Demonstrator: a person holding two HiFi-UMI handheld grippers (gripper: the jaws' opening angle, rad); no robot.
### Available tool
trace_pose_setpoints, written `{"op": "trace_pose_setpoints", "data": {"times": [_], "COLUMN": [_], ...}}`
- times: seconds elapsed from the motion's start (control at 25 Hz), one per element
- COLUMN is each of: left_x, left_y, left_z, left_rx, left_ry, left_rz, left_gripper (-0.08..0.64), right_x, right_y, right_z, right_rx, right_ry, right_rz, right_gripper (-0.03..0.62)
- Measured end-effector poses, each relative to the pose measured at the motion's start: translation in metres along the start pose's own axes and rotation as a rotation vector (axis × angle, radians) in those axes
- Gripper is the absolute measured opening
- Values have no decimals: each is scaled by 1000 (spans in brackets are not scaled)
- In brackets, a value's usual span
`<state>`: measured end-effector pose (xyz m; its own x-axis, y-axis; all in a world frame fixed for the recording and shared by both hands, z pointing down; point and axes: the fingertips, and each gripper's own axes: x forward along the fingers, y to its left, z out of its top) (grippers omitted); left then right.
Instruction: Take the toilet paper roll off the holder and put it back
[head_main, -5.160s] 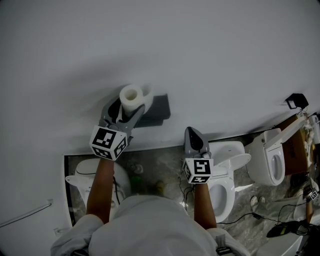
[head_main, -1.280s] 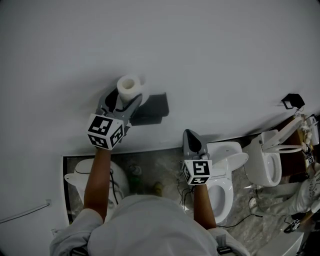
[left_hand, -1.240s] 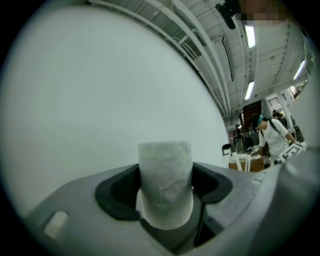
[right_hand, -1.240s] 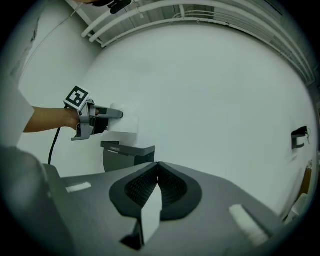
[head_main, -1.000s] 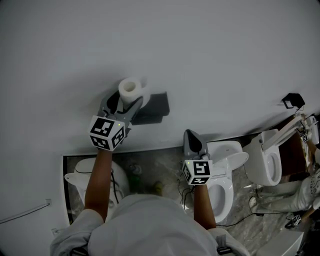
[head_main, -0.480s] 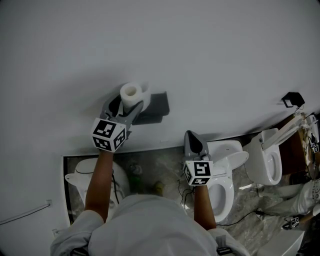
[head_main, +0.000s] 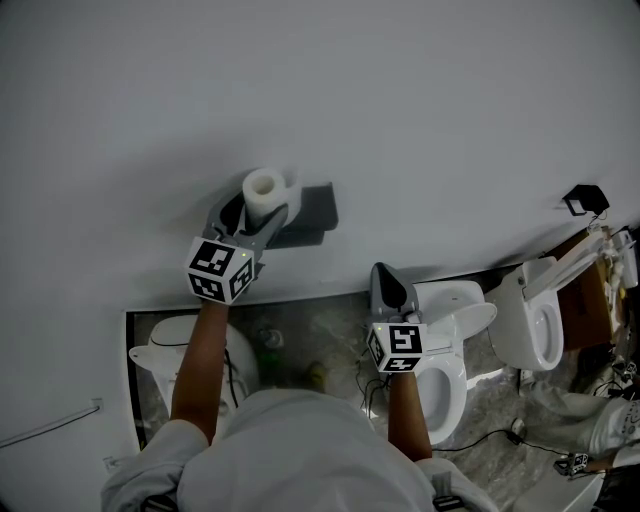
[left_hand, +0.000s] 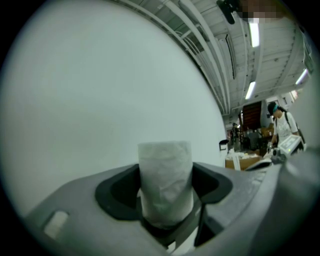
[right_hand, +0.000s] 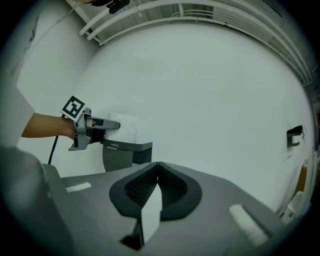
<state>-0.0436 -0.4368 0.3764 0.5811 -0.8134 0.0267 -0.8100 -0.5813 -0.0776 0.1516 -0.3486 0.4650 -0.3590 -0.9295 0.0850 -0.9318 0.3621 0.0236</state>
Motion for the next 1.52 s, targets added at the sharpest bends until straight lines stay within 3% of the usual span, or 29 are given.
{"op": "trace_pose_setpoints", "data": {"times": [1.04, 1.52], "left_x": [-1, -38], "left_y": [-2, 1], "left_z": [-6, -4], "left_rx": [22, 30], "left_ry": [6, -8], "left_rz": [11, 27], "left_gripper": [325, 344], "right_x": [-5, -3], "right_y": [-5, 10], "right_z": [1, 7], "right_rx": [-4, 8], "right_ry": [7, 1], "right_rz": [15, 33], "right_gripper": [2, 2]}}
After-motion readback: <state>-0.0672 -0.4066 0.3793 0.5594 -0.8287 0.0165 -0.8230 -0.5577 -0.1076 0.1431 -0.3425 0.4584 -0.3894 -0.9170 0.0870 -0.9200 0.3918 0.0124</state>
